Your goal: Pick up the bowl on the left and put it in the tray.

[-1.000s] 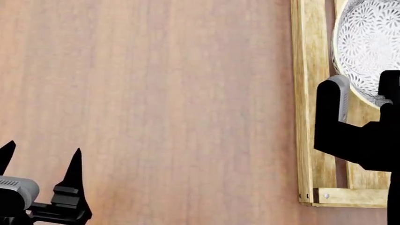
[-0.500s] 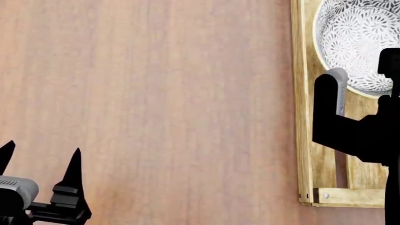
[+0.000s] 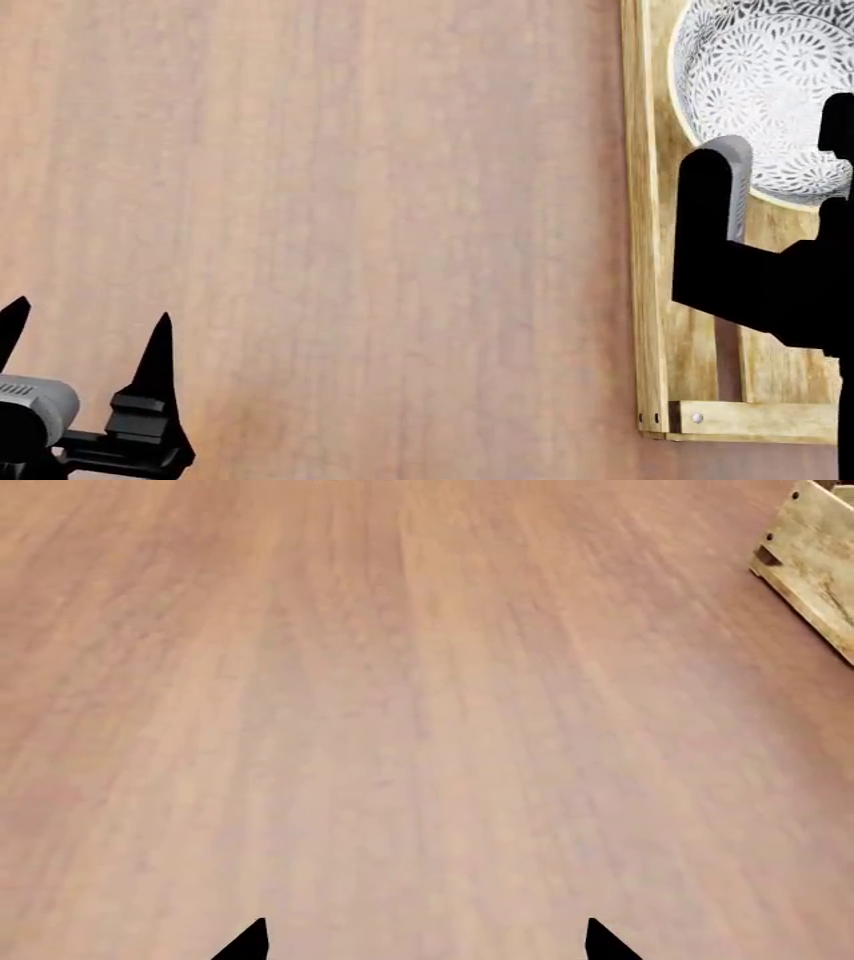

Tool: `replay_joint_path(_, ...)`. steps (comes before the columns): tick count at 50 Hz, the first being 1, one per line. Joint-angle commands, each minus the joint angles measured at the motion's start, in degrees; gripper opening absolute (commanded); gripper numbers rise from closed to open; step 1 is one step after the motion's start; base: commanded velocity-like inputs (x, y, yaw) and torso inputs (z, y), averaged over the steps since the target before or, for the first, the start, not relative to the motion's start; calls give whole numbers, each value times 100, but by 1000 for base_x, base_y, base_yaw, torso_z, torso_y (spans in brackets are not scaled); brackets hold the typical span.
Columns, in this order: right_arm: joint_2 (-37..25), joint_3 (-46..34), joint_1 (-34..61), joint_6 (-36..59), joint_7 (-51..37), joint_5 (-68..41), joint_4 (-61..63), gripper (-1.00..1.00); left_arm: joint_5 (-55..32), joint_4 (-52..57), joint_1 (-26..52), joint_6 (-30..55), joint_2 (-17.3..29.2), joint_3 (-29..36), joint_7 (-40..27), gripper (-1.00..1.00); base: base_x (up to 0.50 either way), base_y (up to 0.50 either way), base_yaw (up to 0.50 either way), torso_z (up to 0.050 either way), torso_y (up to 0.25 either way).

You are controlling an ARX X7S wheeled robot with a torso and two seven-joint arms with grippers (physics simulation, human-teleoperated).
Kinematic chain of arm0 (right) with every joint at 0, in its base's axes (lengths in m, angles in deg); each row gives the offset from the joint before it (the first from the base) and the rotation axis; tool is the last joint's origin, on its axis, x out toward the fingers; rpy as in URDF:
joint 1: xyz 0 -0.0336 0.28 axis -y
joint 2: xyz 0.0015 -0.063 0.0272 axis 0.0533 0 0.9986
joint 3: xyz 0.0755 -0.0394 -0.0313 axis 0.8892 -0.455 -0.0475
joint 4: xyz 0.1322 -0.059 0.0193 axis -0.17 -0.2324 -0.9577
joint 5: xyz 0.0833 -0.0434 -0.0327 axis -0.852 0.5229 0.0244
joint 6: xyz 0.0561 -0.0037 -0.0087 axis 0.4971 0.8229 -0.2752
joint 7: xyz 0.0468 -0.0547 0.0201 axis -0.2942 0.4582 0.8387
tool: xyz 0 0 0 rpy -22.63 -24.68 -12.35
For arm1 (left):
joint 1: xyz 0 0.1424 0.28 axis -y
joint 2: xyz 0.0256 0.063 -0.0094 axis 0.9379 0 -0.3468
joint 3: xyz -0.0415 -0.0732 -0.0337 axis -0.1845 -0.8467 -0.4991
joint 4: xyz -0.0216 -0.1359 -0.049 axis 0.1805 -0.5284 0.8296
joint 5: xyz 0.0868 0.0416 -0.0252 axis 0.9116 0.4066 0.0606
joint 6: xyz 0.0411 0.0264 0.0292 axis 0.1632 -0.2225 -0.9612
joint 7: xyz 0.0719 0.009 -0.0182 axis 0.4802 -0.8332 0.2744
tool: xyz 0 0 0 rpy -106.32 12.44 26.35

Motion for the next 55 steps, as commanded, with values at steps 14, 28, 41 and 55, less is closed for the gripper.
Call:
replay_joint_path(14, -650, 410, 520, 612, 966, 148, 1561, 100, 8, 192, 24, 126, -65, -112, 41, 100, 0, 0, 0, 0, 0)
replay_joint_path(28, -1164, 879, 922, 763, 1268, 74, 2660, 100, -11, 221, 55, 153, -52, -66, 4, 100, 0, 0, 0, 0, 0)
replay_joint_path(41, -1991, 2084, -478, 1402, -1183, -1395, 4429, 100, -65, 441, 3, 215, 60, -186, -99, 100, 0, 0, 0, 0, 0)
replay_joint_path(55, -3130, 613, -2323, -3491, -8947, -5613, 4015, 100, 87, 1094, -1137, -506, 385, -572, -55, 100, 0, 0, 0, 0, 0)
